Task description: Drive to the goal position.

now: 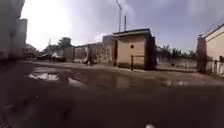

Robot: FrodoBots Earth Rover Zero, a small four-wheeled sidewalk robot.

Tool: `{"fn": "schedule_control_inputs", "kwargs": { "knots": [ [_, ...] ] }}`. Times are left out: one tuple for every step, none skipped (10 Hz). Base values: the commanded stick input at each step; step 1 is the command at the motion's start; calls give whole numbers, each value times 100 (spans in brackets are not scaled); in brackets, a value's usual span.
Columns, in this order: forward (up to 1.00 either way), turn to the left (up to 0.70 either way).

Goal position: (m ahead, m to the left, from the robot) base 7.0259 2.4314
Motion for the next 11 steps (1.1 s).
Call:
{"fn": "schedule_control_inputs", "kwargs": {
  "knots": [
    [70,1],
    [70,1],
    [70,1],
    [70,1],
    [70,1],
    [70,1],
    [70,1],
    [70,1],
    [70,1],
    [70,1],
    [70,1]
  ]
}}
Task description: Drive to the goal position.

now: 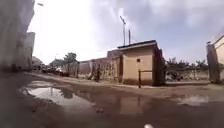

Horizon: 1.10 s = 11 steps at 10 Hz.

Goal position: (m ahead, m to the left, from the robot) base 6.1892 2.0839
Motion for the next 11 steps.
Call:
{"fn": "schedule_control_inputs", "kwargs": {
  "knots": [
    [70,1],
    [70,1],
    [70,1],
    [70,1],
    [70,1],
    [70,1],
    [70,1],
    [70,1],
    [70,1],
    [70,1],
    [70,1]
  ]
}}
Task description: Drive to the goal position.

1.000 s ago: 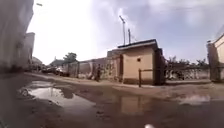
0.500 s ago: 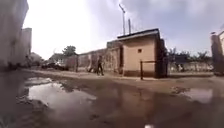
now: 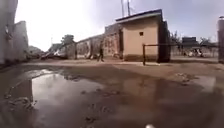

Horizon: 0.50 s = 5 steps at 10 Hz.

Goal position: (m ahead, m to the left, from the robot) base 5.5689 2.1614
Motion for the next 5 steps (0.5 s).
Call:
{"fn": "schedule_control_inputs", "kwargs": {
  "knots": [
    [70,1],
    [70,1],
    [70,15],
    [70,36],
    [70,36]
  ]
}}
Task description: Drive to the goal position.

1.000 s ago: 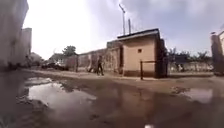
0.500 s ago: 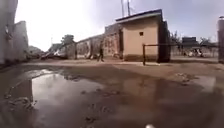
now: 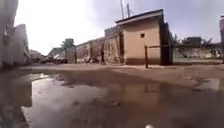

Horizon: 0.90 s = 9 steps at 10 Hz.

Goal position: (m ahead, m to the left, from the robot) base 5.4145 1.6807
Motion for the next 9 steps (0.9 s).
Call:
{"fn": "schedule_control_inputs", "kwargs": {
  "knots": [
    [70,36],
    [70,36],
    [70,36],
    [70,36],
    [70,28],
    [70,6],
    [70,1],
    [70,1],
    [70,1]
  ]
}}
